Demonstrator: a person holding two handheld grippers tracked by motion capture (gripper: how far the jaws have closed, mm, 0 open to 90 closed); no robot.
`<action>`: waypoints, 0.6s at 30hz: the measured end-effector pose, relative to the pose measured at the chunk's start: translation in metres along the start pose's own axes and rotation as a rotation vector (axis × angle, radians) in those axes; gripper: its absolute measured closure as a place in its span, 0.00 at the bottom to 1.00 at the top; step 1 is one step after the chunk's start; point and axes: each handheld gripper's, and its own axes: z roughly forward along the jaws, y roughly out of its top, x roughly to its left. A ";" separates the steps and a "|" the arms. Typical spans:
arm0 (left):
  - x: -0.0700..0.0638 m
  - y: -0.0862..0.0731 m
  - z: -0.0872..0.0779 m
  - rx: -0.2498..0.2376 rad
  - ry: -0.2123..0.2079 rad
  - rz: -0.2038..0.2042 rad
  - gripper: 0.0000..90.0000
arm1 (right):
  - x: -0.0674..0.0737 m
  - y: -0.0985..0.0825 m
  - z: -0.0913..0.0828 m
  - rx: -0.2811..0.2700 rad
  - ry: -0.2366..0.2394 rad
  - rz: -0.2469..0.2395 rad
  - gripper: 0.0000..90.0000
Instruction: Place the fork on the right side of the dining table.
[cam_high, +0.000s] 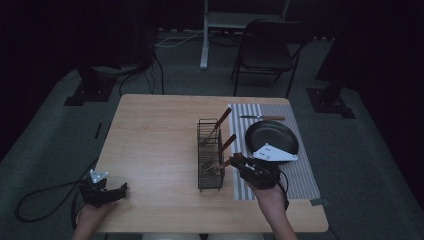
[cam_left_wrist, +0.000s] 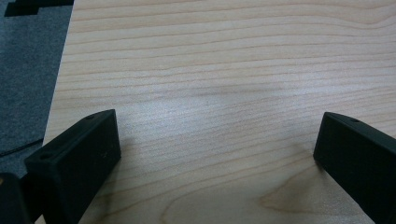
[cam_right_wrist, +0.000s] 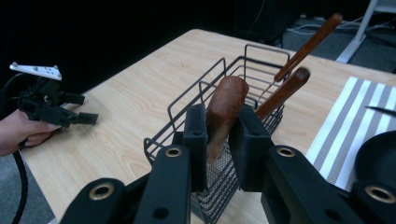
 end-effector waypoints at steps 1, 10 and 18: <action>0.000 0.000 0.000 0.000 0.000 0.000 0.01 | 0.000 0.001 -0.002 -0.004 -0.002 -0.004 0.86; 0.000 0.000 0.000 0.000 0.000 0.000 0.01 | 0.001 0.013 -0.017 -0.053 -0.013 -0.013 0.90; 0.000 0.000 0.000 0.001 -0.001 0.000 0.01 | -0.002 0.025 -0.033 -0.093 -0.019 -0.013 0.90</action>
